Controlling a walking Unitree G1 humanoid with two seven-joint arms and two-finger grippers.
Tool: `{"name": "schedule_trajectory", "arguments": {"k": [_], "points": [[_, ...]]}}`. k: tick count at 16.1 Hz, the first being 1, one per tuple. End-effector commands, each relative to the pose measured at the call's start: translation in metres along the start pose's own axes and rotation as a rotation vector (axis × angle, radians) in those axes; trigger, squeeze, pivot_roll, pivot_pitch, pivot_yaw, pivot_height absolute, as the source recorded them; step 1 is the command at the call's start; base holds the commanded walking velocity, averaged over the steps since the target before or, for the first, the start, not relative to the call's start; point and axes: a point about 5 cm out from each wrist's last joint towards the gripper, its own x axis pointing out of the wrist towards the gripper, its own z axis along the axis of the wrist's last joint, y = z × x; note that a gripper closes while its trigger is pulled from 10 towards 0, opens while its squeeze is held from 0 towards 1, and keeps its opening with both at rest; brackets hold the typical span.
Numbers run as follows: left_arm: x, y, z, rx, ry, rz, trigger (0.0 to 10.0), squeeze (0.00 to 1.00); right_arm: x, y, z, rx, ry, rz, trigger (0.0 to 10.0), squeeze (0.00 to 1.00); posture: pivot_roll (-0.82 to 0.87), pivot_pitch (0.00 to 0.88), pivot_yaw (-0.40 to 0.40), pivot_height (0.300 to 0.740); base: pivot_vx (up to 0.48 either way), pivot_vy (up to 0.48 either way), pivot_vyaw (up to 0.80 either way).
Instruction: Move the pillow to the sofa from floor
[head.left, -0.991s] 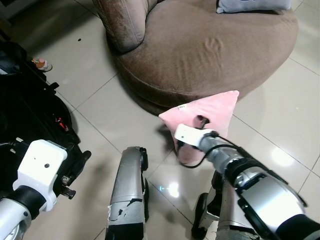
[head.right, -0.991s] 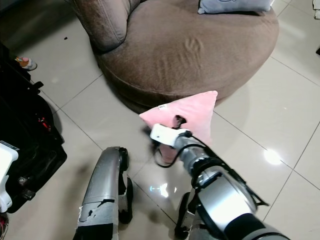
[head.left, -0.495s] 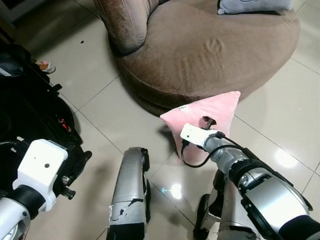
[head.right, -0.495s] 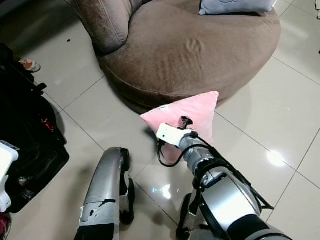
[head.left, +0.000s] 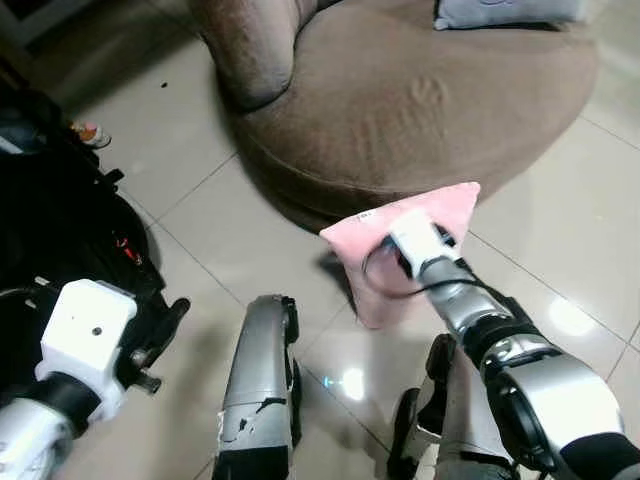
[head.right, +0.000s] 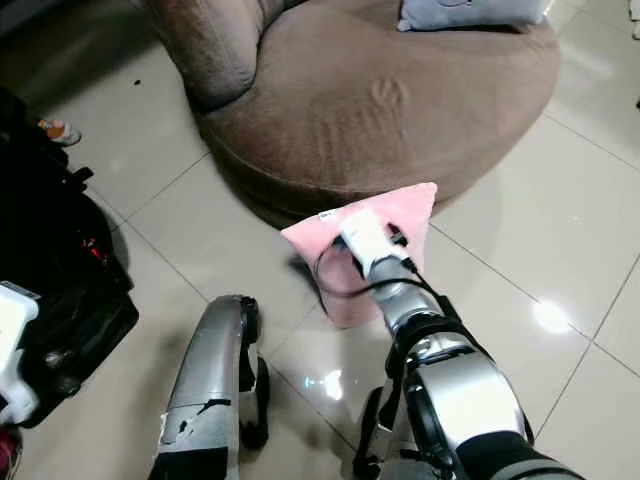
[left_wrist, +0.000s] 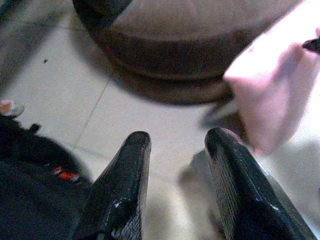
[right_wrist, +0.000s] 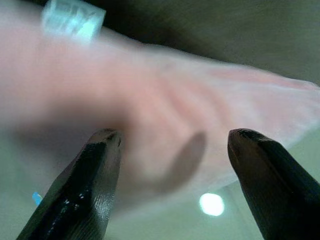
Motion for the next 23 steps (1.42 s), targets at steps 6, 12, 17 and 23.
{"name": "schedule_trajectory", "arguments": {"k": [6, 12, 17, 23], "points": [[0.067, -0.024, -0.020, -0.046, -0.060, -0.019, 10.0, 0.00, -0.032, -0.009, -0.050, 0.292, -0.060, 0.027, 10.0, 0.00, 0.09, 0.162, 0.003, 0.554, 0.000, 0.000, 0.00], [0.101, -0.031, -0.034, -0.104, -0.079, 0.025, 10.0, 0.00, -0.065, -0.016, -0.073, 0.328, -0.009, -0.023, 10.0, 0.00, 0.00, 0.132, 0.019, 0.554, 0.087, 0.000, 0.00], [0.114, -0.032, -0.040, -0.106, -0.098, 0.034, 10.0, 0.00, -0.070, -0.020, -0.067, 0.328, 0.017, -0.038, 10.0, 0.00, -0.02, 0.122, 0.018, 0.554, 0.292, 0.000, 0.00], [0.113, -0.034, -0.041, -0.117, -0.114, 0.036, 10.0, 0.00, -0.073, -0.014, -0.063, 0.285, 0.031, 0.001, 10.0, 0.00, -0.01, 0.124, 0.007, 0.554, 0.296, 0.000, 0.00]]}}
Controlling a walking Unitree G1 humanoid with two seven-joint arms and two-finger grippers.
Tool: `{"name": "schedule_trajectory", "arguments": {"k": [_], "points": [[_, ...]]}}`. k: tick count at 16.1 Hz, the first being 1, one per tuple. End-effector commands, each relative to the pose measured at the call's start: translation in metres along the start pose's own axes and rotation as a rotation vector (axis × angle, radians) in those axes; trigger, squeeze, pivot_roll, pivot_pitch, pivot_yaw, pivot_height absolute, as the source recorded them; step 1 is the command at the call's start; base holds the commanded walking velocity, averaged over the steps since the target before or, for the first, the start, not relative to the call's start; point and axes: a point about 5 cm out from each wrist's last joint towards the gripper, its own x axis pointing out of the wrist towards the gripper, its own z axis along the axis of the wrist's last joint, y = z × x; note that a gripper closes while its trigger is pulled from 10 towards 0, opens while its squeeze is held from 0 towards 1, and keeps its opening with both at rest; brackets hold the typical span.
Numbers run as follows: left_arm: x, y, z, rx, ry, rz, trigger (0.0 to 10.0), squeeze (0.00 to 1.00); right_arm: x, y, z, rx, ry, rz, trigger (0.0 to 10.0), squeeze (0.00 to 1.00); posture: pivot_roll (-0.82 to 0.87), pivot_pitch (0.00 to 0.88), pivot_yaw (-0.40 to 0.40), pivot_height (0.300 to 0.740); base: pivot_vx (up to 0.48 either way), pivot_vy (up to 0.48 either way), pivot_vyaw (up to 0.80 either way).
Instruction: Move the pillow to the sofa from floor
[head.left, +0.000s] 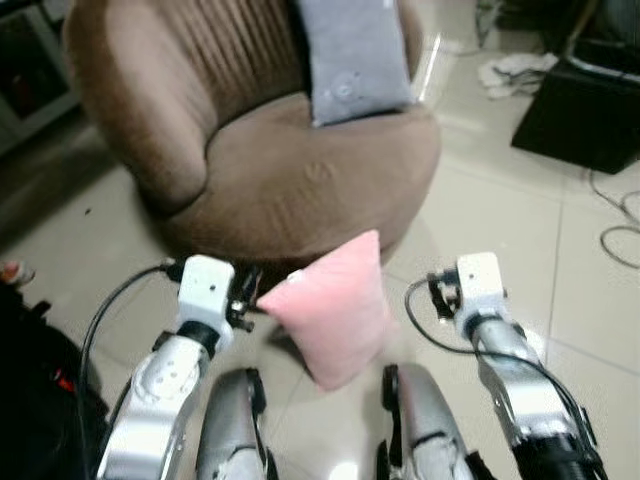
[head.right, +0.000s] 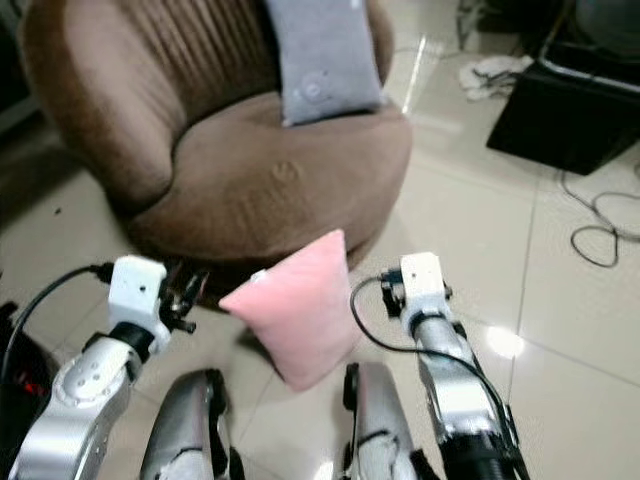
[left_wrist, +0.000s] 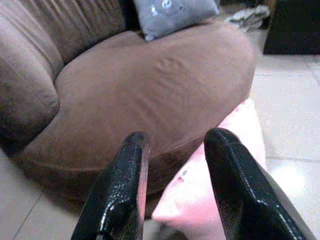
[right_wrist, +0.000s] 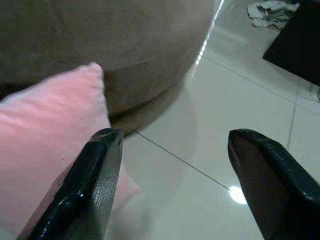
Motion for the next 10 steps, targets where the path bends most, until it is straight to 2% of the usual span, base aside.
{"name": "schedule_trajectory", "arguments": {"k": [1, 3, 7, 10], "points": [[-0.0022, 0.0037, -0.0015, 0.012, 0.002, 0.017, 10.0, 0.00, -0.0008, 0.0031, 0.0021, -0.001, 0.004, 0.013, 10.0, 0.00, -0.01, 0.124, 0.007, 0.554, 0.300, 0.000, 0.00], [-0.0024, 0.0034, -0.0015, 0.010, -0.001, 0.017, 10.0, 0.00, -0.0008, 0.0040, 0.0031, -0.008, 0.004, 0.018, 10.0, 0.00, -0.01, 0.121, 0.006, 0.554, 0.313, 0.000, 0.00], [-0.0021, 0.0041, -0.0016, 0.012, -0.003, 0.017, 10.0, 0.00, -0.0005, 0.0011, 0.0023, 0.046, 0.016, -0.011, 10.0, 0.00, -0.01, 0.120, 0.007, 0.554, 0.318, 0.000, 0.00], [-0.0021, 0.0022, -0.0024, 0.012, -0.004, 0.011, 10.0, 0.00, -0.0012, -0.0003, 0.0010, 0.041, 0.022, -0.013, 10.0, 0.00, -0.01, 0.117, 0.009, 0.554, 0.316, 0.000, 0.00]]}}
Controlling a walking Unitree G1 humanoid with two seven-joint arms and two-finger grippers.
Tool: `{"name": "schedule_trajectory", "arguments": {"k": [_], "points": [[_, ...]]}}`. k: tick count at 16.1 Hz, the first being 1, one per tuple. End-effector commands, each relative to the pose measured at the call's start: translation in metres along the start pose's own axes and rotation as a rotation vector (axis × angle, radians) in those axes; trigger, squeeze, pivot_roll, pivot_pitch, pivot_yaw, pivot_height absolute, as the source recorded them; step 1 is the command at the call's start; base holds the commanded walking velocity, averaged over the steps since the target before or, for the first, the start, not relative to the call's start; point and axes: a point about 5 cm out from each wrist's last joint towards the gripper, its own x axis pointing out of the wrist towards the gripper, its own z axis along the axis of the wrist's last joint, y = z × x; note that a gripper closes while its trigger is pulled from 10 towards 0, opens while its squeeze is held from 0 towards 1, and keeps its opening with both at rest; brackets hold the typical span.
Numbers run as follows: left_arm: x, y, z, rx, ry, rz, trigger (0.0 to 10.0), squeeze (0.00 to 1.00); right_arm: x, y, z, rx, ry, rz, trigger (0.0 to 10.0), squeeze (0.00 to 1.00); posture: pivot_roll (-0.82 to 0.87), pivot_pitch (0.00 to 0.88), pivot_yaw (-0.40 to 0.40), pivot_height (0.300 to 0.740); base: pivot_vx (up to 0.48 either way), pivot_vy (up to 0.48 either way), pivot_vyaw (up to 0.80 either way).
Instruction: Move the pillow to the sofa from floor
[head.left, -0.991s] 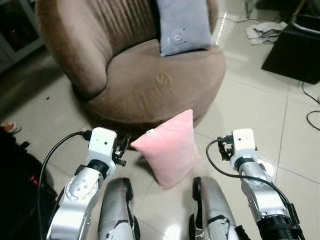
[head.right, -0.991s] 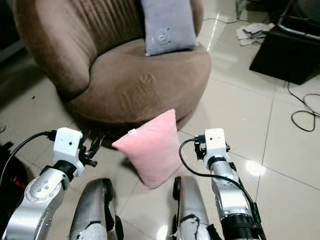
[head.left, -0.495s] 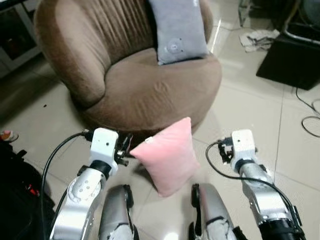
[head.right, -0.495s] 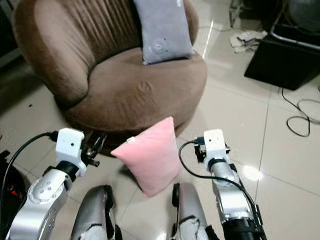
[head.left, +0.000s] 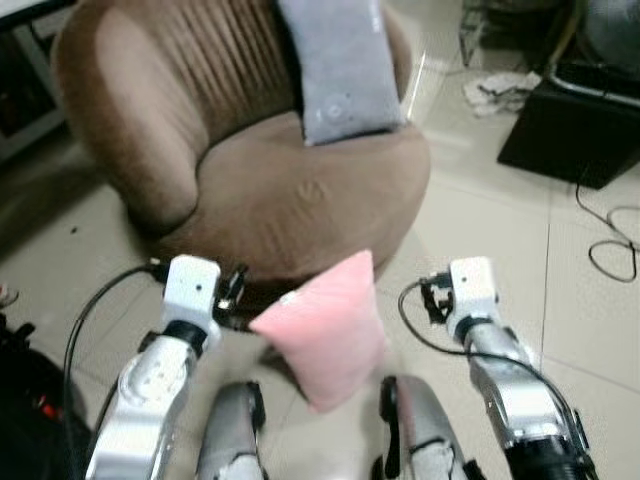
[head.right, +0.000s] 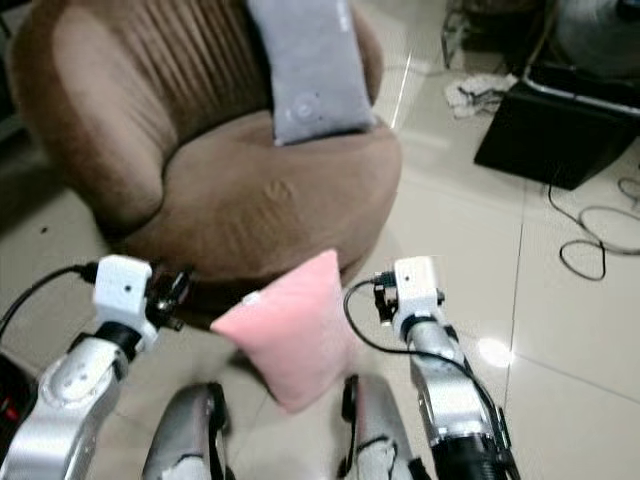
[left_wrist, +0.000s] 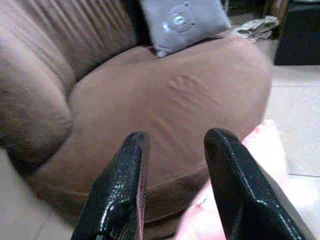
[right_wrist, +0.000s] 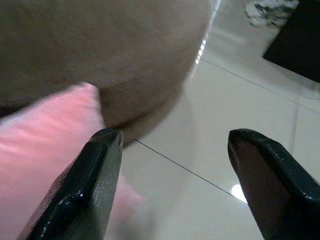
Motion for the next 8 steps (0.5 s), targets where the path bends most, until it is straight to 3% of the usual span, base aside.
{"name": "schedule_trajectory", "arguments": {"k": [1, 7, 8], "points": [[0.0004, -0.0047, -0.0002, 0.014, 0.003, -0.022, 10.0, 0.00, -0.0011, -0.0072, -0.0011, 0.005, 0.009, -0.027, 10.0, 0.00, -0.01, 0.115, 0.010, 0.554, 0.315, 0.000, 0.00], [0.0018, -0.0038, 0.0005, 0.017, 0.000, -0.026, 10.0, 0.00, -0.0004, -0.0067, -0.0007, 0.007, 0.012, -0.028, 10.0, 0.00, -0.01, 0.111, 0.012, 0.554, 0.307, 0.000, 0.00], [0.0012, -0.0047, 0.0001, 0.021, 0.002, -0.033, 10.0, 0.00, -0.0003, -0.0066, -0.0010, 0.010, 0.015, -0.025, 10.0, 0.00, -0.01, 0.111, 0.012, 0.554, 0.000, 0.000, 0.00]]}}
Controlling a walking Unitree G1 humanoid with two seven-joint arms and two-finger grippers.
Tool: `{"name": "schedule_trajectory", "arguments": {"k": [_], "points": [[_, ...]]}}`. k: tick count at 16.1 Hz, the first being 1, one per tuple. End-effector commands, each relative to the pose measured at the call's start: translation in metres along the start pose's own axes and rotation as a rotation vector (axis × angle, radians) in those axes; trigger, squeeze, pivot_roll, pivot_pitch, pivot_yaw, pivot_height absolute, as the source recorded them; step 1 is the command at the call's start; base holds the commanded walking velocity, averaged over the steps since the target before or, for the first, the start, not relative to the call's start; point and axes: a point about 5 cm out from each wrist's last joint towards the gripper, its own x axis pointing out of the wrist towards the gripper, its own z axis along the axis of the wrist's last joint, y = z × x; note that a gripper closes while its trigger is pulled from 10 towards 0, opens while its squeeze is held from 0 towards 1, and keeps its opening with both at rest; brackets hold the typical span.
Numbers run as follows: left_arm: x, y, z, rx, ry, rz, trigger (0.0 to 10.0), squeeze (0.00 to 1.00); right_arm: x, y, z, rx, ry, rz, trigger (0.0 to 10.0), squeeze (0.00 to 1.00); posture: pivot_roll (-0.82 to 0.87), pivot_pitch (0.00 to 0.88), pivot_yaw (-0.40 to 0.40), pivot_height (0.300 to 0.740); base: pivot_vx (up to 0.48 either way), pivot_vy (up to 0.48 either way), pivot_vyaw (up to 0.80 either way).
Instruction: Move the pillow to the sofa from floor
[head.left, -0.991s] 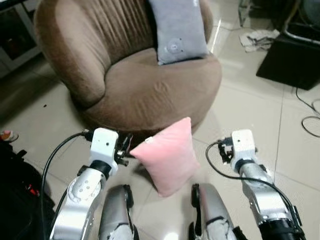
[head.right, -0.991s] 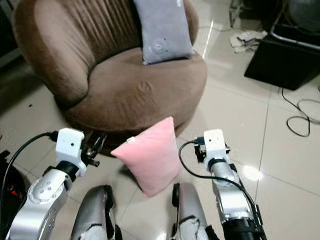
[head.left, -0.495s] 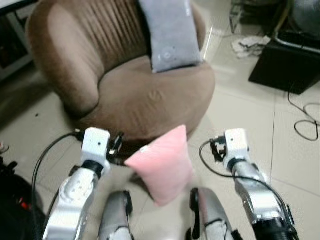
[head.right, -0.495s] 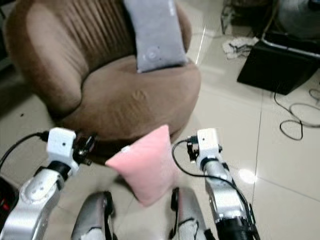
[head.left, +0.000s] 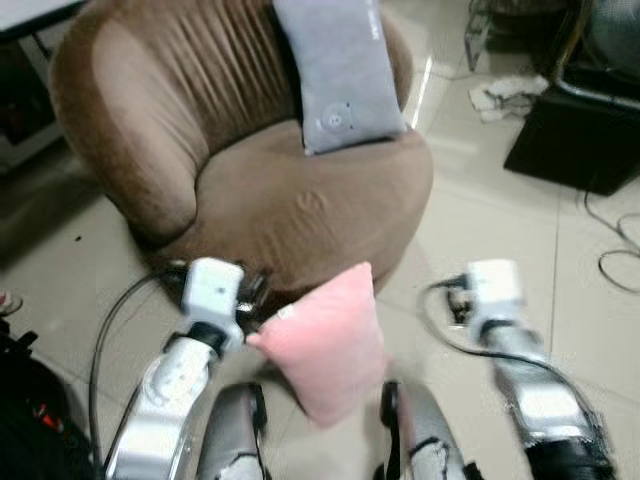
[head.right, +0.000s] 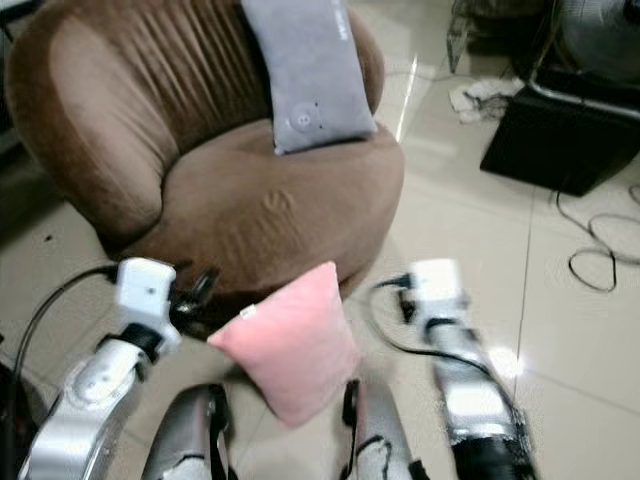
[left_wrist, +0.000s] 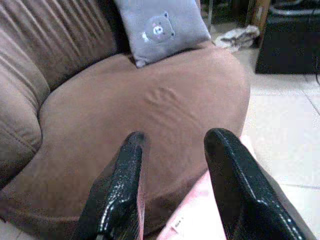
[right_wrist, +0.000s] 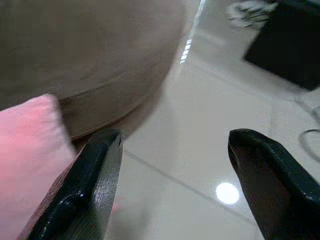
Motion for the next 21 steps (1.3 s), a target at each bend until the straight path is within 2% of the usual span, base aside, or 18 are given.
{"name": "schedule_trajectory", "arguments": {"k": [1, 5, 6, 7, 9, 10, 11, 14, 16, 17, 18, 21], "points": [[-0.004, 0.008, -0.003, 0.032, 0.018, 0.017, 10.0, 0.00, 0.001, 0.014, 0.002, 0.016, 0.001, 0.046, 10.0, 0.00, -0.01, 0.111, 0.012, 0.554, 0.000, 0.000, 0.00], [-0.016, 0.013, -0.002, 0.051, 0.034, 0.027, 10.0, 0.00, 0.013, 0.024, 0.002, 0.025, 0.025, 0.106, 10.0, 0.00, 0.04, 0.152, -0.002, 0.554, 0.000, 0.000, 0.00], [-0.025, 0.017, 0.000, 0.068, 0.043, 0.040, 10.0, 0.00, 0.023, 0.027, 0.003, 0.024, 0.046, 0.119, 10.0, 0.00, 0.09, 0.190, -0.021, 0.554, 0.000, 0.000, 0.00], [-0.027, 0.018, 0.000, 0.073, 0.045, 0.045, 10.0, 0.00, 0.026, 0.028, 0.003, 0.023, 0.053, 0.128, 10.0, 0.00, 0.09, 0.190, -0.021, 0.554, 0.000, 0.000, 0.00], [-0.048, 0.026, 0.002, 0.094, 0.076, 0.094, 10.0, 0.00, 0.045, 0.044, 0.006, -0.036, 0.124, 0.212, 10.0, 0.00, 0.16, 0.246, -0.050, 0.554, 0.000, 0.000, 0.00], [-0.053, 0.026, 0.003, 0.095, 0.083, 0.104, 10.0, 0.00, 0.047, 0.048, 0.008, -0.028, 0.136, 0.240, 10.0, 0.13, 0.18, 0.253, -0.056, 0.554, 0.000, 0.000, 0.00], [-0.064, 0.026, 0.006, 0.104, 0.096, 0.118, 10.0, 0.00, 0.051, 0.057, 0.013, -0.010, 0.144, 0.283, 10.0, 1.00, 0.22, 0.268, -0.069, 0.554, 0.000, 0.000, 0.00], [-0.084, 0.022, 0.018, 0.127, 0.109, 0.125, 10.0, 0.00, 0.057, 0.077, 0.029, 0.060, 0.166, 0.355, 10.0, 1.00, 0.30, 0.299, -0.091, 0.554, 0.000, 0.000, 0.00], [-0.092, 0.020, 0.024, 0.135, 0.113, 0.123, 10.0, 0.00, 0.060, 0.087, 0.042, 0.148, 0.160, 0.367, 10.0, 1.00, 0.35, 0.324, -0.113, 0.554, 0.000, 0.000, 0.00], [-0.096, 0.018, 0.029, 0.147, 0.120, 0.113, 10.0, 0.00, 0.061, 0.091, 0.050, 0.221, 0.158, 0.360, 10.0, 1.00, 0.38, 0.334, -0.120, 0.554, 0.000, 0.000, 0.00], [-0.104, 0.015, 0.037, 0.168, 0.129, 0.098, 10.0, 0.00, 0.061, 0.097, 0.054, 0.257, 0.162, 0.354, 10.0, 1.00, 0.44, 0.360, -0.119, 0.554, 0.000, 0.000, 0.00], [-0.114, 0.017, 0.047, 0.180, 0.132, 0.102, 10.0, 0.00, 0.060, 0.103, 0.053, 0.217, 0.171, 0.326, 10.0, 1.00, 0.50, 0.380, -0.108, 0.554, 0.000, 0.000, 0.00]]}}
